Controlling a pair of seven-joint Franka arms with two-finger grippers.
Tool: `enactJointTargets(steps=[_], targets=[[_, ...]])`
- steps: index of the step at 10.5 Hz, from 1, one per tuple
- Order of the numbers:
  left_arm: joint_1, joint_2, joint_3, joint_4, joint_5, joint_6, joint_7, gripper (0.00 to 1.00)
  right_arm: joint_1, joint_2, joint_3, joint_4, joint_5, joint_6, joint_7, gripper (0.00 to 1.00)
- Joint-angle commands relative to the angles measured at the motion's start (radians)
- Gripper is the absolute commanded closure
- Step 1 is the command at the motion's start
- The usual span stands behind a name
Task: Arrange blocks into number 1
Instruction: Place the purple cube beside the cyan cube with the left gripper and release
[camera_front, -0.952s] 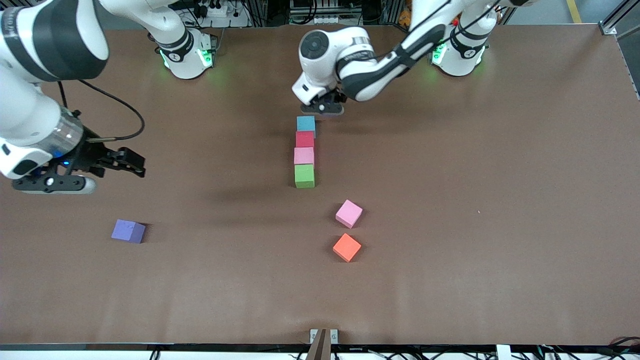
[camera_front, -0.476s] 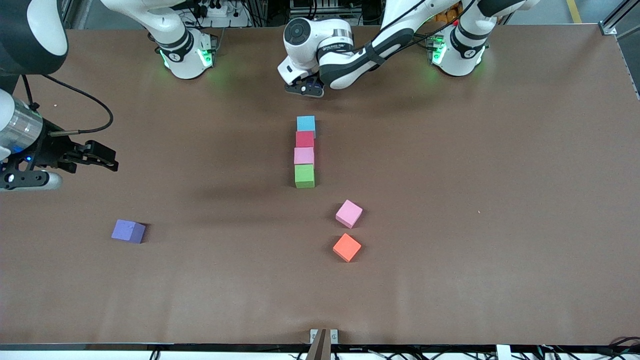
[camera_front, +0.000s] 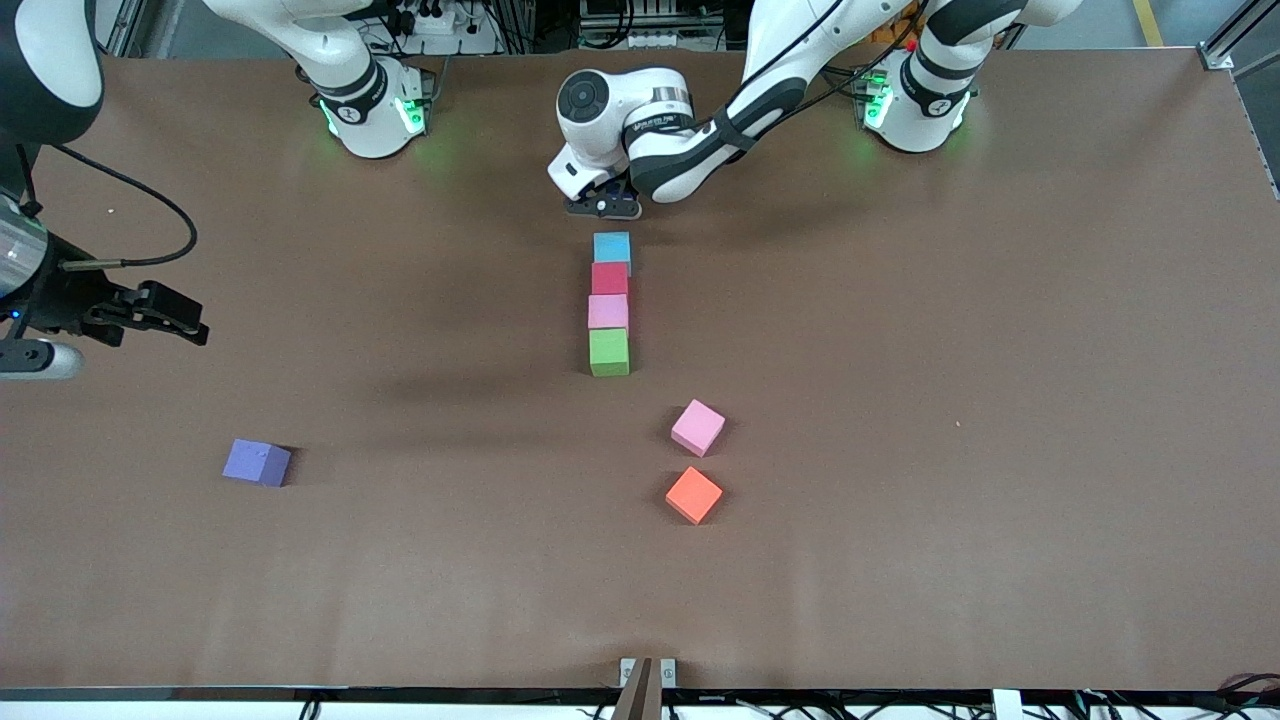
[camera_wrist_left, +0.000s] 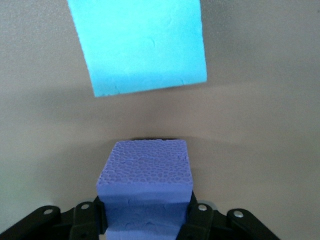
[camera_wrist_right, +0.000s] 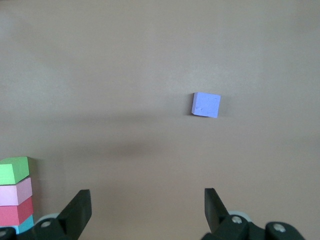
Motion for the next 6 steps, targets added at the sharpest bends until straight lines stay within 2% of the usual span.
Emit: enactJointTargets(steps=[1,6], targets=[[-0.015,-0.002,0.02,0.022,-0.012,0.001,-0.015,1.0,-0.033,-0.015,0.051,0.004,-0.036,-0.016,0.003,0.0],[-0.016,0.0,0.053,0.056,-0.001,0.001,0.032,1.0,-0.027,-0.017,0.049,0.004,-0.037,-0.016,0.003,0.0]])
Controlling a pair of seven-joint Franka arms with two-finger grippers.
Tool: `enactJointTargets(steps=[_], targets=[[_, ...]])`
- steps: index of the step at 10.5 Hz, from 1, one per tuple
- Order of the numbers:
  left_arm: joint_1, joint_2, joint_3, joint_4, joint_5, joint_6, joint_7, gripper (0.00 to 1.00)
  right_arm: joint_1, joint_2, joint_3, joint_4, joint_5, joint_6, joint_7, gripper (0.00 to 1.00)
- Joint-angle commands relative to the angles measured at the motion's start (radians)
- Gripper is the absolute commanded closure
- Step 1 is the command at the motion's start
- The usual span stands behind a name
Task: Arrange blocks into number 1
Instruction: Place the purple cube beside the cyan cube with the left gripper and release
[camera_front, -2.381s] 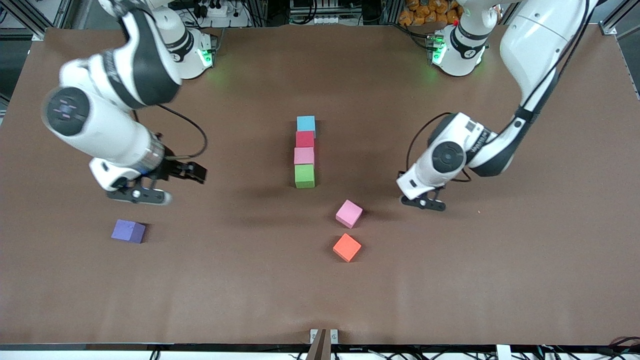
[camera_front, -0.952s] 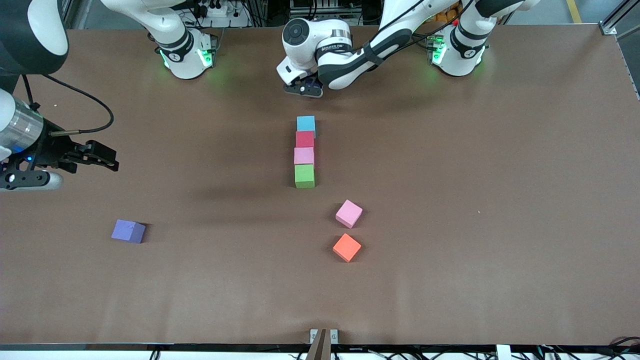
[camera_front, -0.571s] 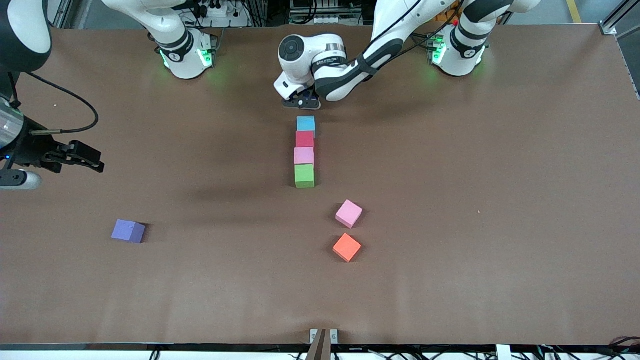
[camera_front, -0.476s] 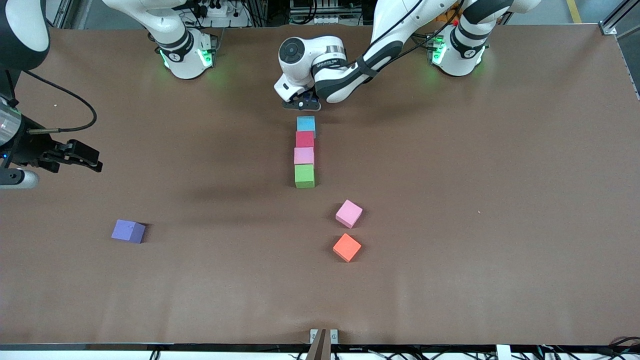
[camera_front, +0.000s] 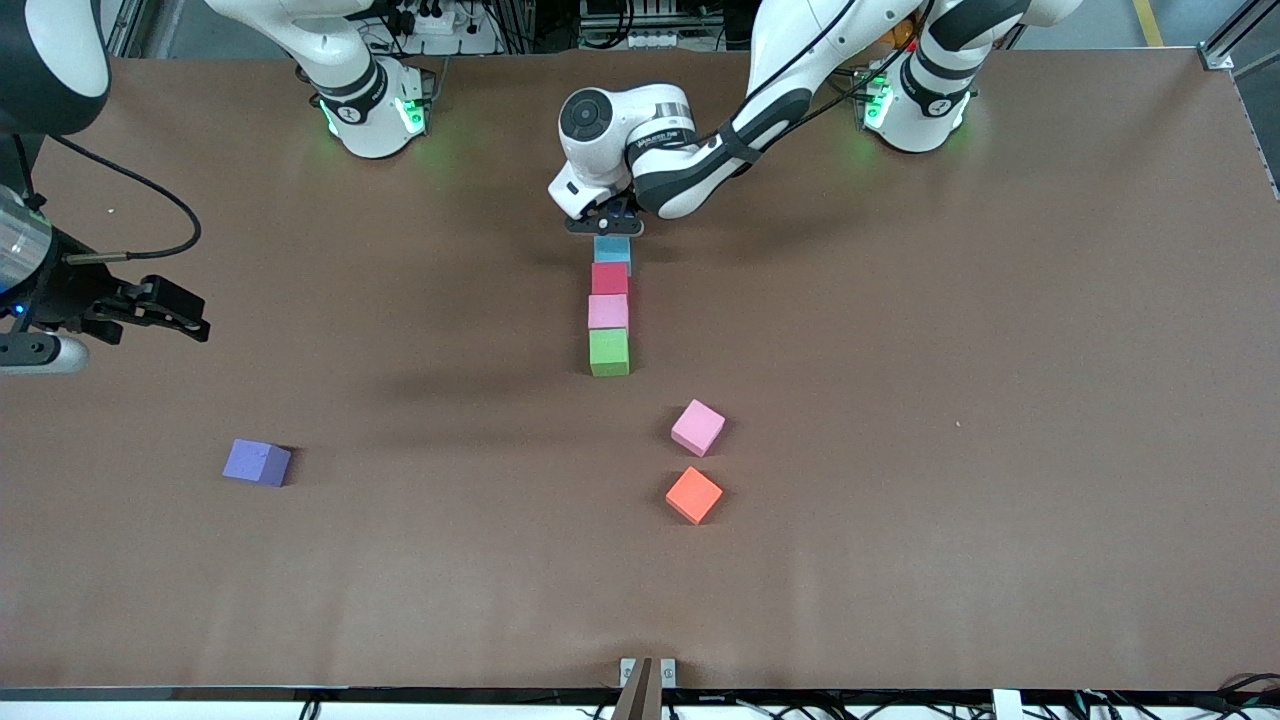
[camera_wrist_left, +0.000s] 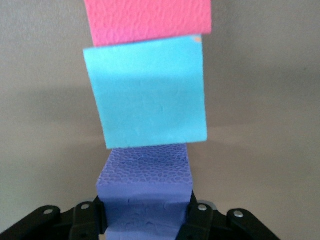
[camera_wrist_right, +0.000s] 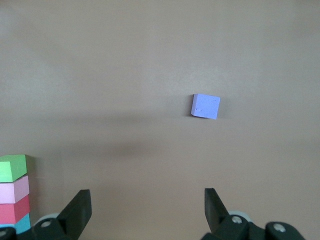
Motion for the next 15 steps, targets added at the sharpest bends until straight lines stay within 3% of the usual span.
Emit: enactJointTargets(steps=[1,14,15], targets=[[-0.018,-0.002,0.03,0.017,-0.001,0.001,0.018,1.0,-0.017,-0.012,0.02,0.004,-0.021,-0.015,0.003,0.0],[-0.06,0.04,0.064,0.081,-0.008,-0.001,0.056,1.0,-0.012,-0.009,0.02,0.004,-0.021,-0.015,0.003,0.0],[-0.06,0.04,0.079,0.081,-0.008,-0.001,0.056,0.94,-0.012,-0.009,0.02,0.004,-0.021,-0.015,0.003,0.0]])
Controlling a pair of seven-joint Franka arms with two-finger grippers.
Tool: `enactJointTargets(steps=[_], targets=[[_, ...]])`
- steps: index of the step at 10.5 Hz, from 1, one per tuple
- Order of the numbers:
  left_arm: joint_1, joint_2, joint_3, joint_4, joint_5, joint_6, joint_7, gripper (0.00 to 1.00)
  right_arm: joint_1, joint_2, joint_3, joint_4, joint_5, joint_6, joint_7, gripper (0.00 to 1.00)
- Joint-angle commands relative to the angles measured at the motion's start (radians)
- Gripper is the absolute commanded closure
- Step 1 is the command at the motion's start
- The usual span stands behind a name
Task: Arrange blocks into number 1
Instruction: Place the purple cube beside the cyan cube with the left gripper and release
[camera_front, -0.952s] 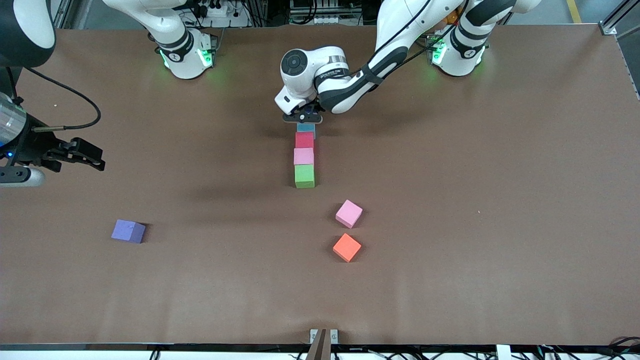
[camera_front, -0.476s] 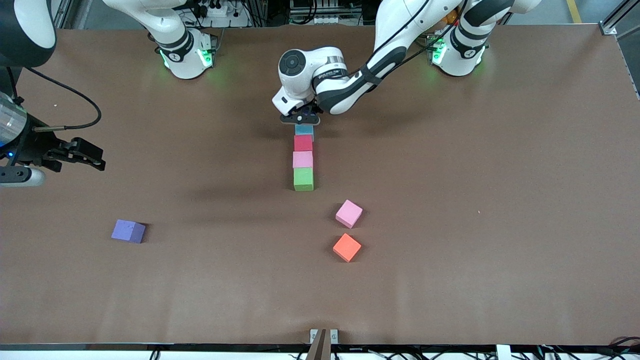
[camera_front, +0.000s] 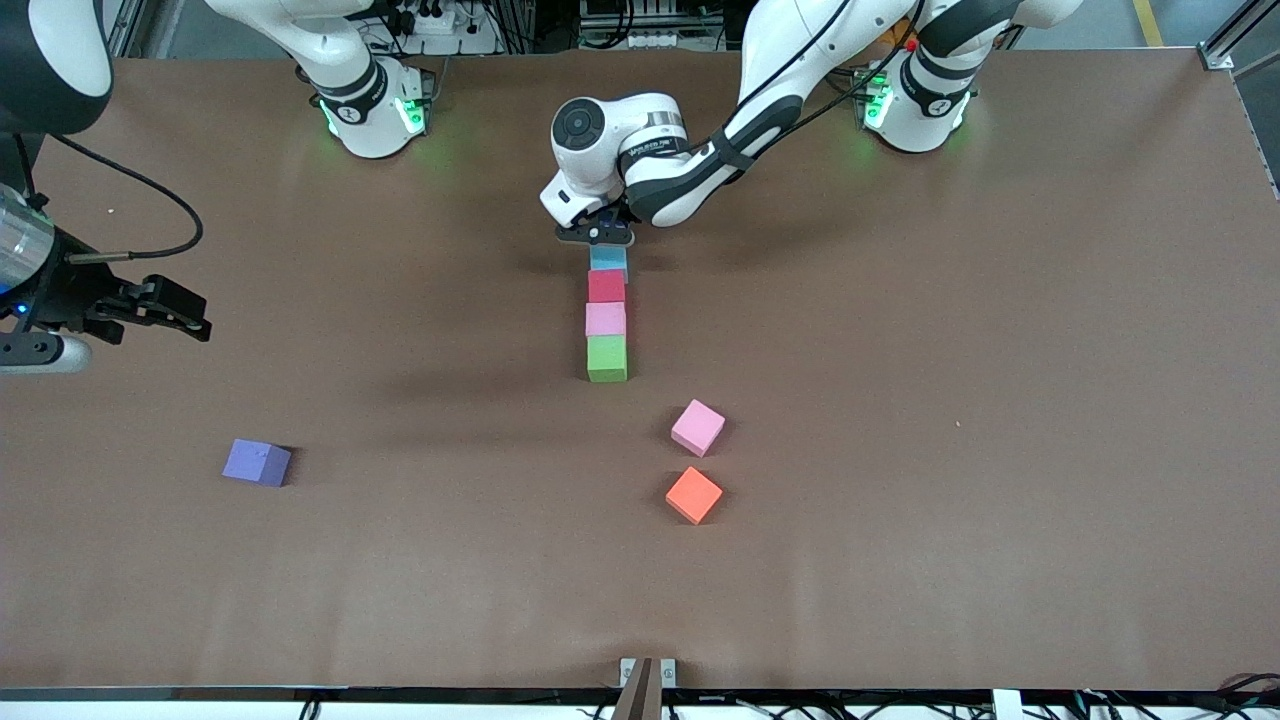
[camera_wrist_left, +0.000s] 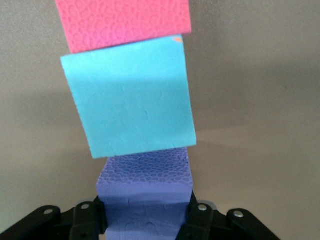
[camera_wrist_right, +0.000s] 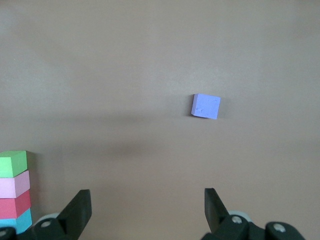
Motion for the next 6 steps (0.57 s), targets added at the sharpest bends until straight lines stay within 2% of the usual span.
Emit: enactJointTargets(steps=[1,2,3,4,6], targets=[[-0.014,0.008,0.03,0.022,-0.002,-0.001,0.013,0.53,-0.012,-0.009,0.017,0.004,-0.018,-0.014,0.003,0.0],[-0.034,0.008,0.031,0.023,-0.004,-0.001,0.007,0.07,-0.012,-0.009,0.017,0.004,-0.018,-0.014,0.003,0.0],[-0.074,0.005,0.056,0.029,-0.005,-0.001,-0.005,0.0,-0.012,-0.009,0.017,0.004,-0.018,-0.014,0.003,0.0],[-0.104,0.002,0.089,0.038,-0.004,-0.001,-0.019,0.0,-0.012,-0.009,0.017,0.004,-0.018,-0.014,0.003,0.0],[-0.117,-0.003,0.096,0.04,-0.004,-0.004,-0.04,0.0,-0.012,-0.009,0.017,0.004,-0.018,-0.014,0.003,0.0]])
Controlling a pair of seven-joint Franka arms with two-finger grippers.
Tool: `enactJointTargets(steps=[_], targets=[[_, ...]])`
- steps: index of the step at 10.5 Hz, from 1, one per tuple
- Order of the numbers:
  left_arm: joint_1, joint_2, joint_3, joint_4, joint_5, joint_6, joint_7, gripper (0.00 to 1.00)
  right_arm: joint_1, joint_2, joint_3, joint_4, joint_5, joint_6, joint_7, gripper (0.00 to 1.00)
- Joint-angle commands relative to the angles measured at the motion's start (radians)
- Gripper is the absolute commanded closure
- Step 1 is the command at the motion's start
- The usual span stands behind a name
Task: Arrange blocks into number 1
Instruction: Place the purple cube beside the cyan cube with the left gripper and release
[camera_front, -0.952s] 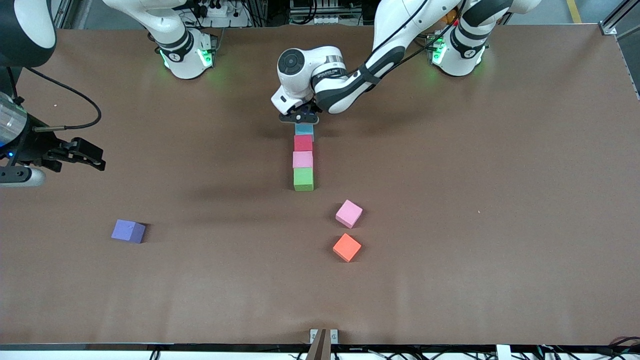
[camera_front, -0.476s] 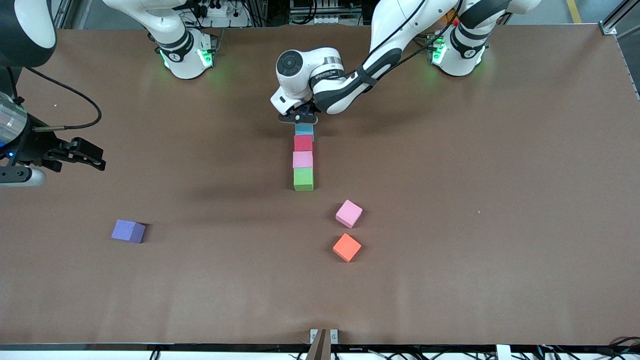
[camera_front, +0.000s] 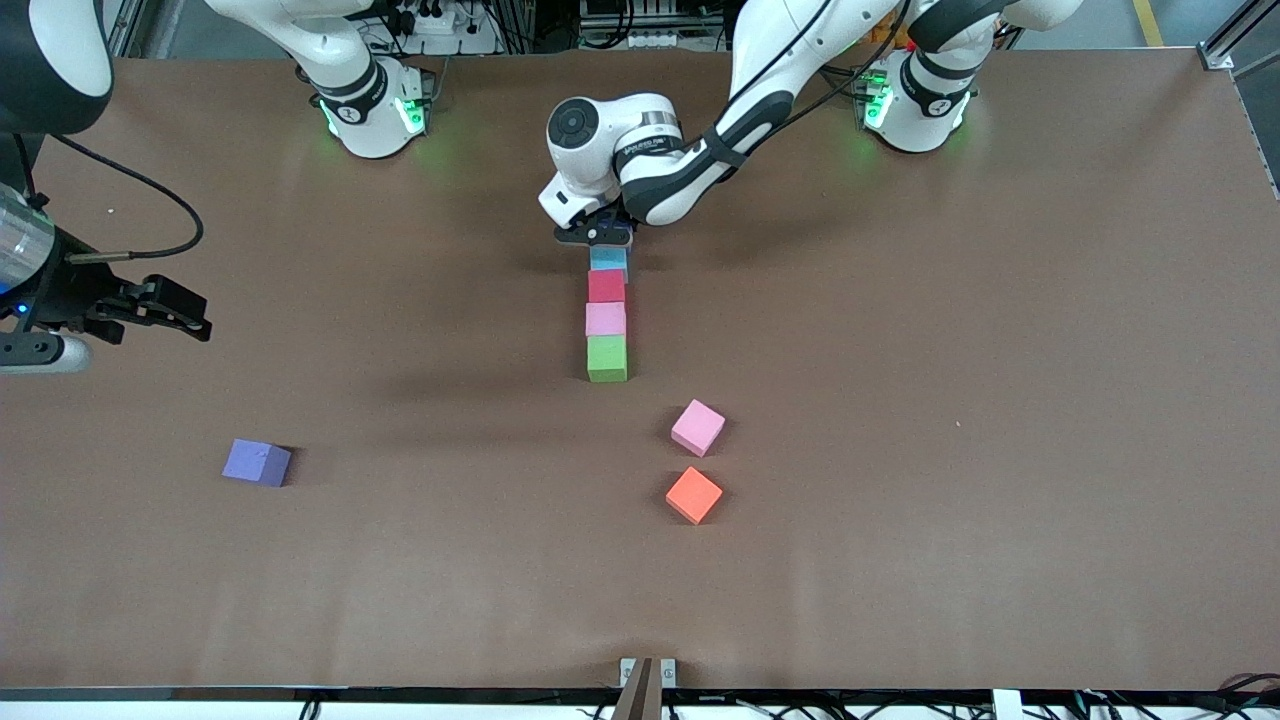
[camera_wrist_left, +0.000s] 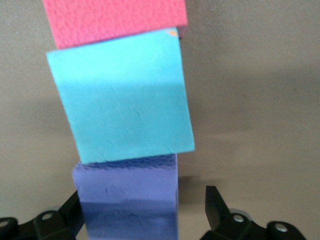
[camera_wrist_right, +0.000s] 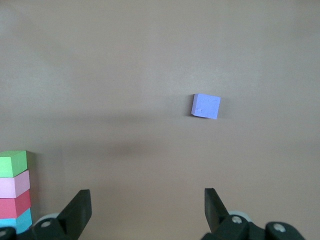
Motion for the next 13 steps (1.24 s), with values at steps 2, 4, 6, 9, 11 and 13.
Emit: enactJointTargets(steps=[2,4,6,9,11,13], targets=[[-0.018,-0.019,0.017,0.017,-0.002,-0.024,-0.017,0.0,-0.013,-0.009,0.016,0.004,-0.018,-0.014,0.003,0.0],[-0.018,-0.033,0.014,0.017,-0.002,-0.056,-0.017,0.0,-0.013,-0.008,0.015,0.004,-0.018,-0.014,0.003,0.0],[-0.018,-0.039,0.013,0.015,-0.001,-0.084,-0.017,0.0,-0.013,-0.008,0.015,0.005,-0.016,-0.031,0.003,0.0],[-0.017,-0.066,0.01,0.012,-0.005,-0.113,-0.017,0.0,-0.026,-0.014,0.018,0.011,-0.016,-0.046,0.048,0.0],[-0.015,-0.085,0.01,0.011,-0.011,-0.131,-0.017,0.0,-0.023,-0.029,0.016,0.01,-0.016,-0.048,0.07,0.0],[-0.015,-0.115,0.008,0.011,-0.016,-0.151,-0.017,0.0,-0.025,-0.038,0.015,0.005,-0.018,-0.048,0.072,0.0]])
